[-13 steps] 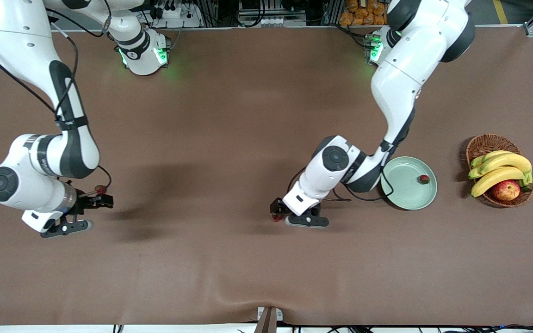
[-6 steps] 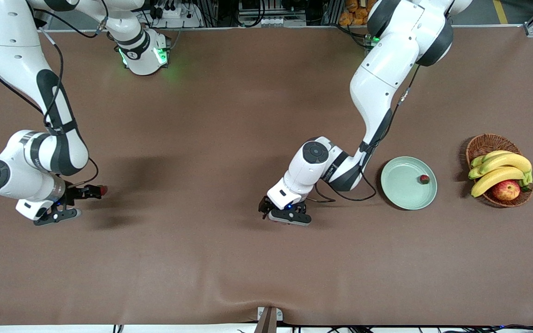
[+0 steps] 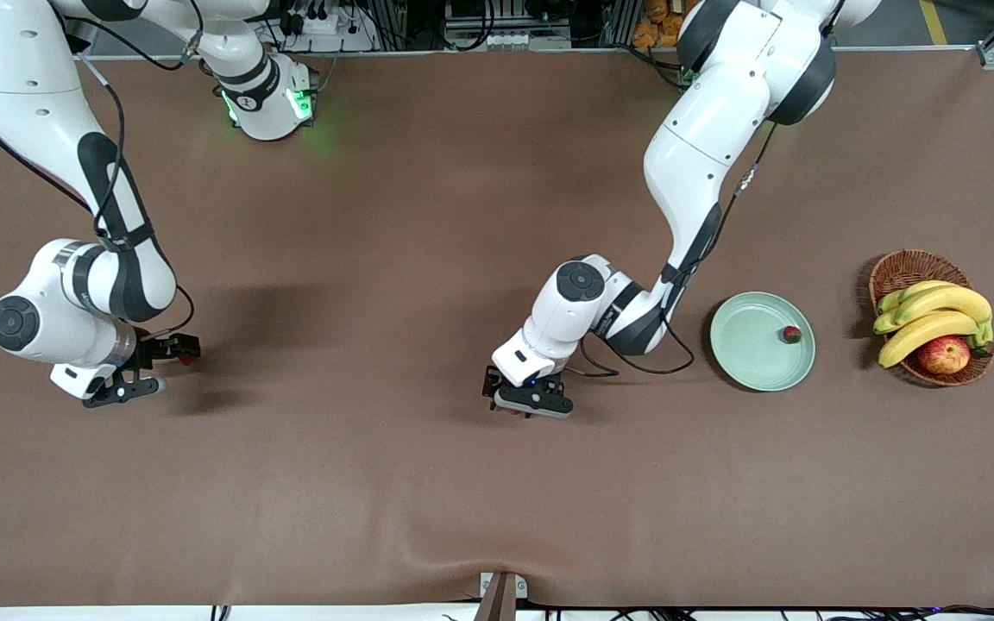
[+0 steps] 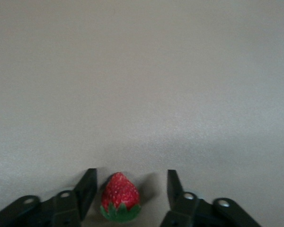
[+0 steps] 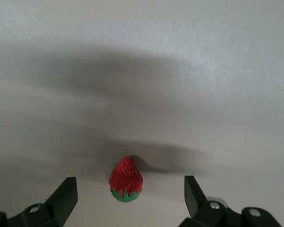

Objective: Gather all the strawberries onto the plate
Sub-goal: 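Grasp the second strawberry with the left gripper while the right reaches the third, then drop the strawberry onto the plate while the right gripper lifts the third, then set the third strawberry mid-table with the right gripper while the left approaches, then grasp the third strawberry with the left gripper while the right gripper retracts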

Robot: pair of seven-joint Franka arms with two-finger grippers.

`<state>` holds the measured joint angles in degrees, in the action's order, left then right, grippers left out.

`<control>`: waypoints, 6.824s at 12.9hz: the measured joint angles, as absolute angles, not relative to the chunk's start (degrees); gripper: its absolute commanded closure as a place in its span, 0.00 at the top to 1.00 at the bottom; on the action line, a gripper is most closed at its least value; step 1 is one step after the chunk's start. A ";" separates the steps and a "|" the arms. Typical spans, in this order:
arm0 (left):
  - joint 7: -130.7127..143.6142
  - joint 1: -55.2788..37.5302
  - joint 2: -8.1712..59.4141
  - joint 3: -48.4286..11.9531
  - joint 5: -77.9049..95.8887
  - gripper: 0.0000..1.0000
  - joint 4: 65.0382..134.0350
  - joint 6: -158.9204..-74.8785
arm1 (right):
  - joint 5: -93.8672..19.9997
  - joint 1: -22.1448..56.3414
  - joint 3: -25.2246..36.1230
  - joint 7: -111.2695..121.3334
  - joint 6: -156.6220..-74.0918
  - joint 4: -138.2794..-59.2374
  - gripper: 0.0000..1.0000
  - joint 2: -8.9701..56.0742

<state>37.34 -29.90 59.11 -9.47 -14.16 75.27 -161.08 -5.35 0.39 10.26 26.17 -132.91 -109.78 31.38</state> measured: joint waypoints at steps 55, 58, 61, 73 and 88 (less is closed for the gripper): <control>41.59 -3.82 26.24 -16.65 -14.13 1.00 108.36 -122.82 | -7.66 44.44 2.60 -18.86 -139.95 -72.37 1.00 53.15; 46.71 -6.55 26.66 -16.77 -14.10 1.00 107.51 -122.83 | -7.65 42.09 3.57 -19.13 -135.11 -71.18 1.00 49.67; 56.68 -12.66 29.53 -16.94 -14.06 1.00 103.20 -122.88 | -7.61 37.51 4.72 -18.97 -127.90 -70.95 1.00 44.05; 71.52 -29.30 50.08 -16.18 -14.06 0.69 77.99 -129.97 | -7.17 16.70 9.44 0.33 -100.77 -80.61 1.00 17.31; 67.67 -28.72 48.47 -11.52 -14.64 0.00 75.91 -122.75 | -0.41 -2.17 1.23 2.41 -83.58 -86.73 1.00 0.70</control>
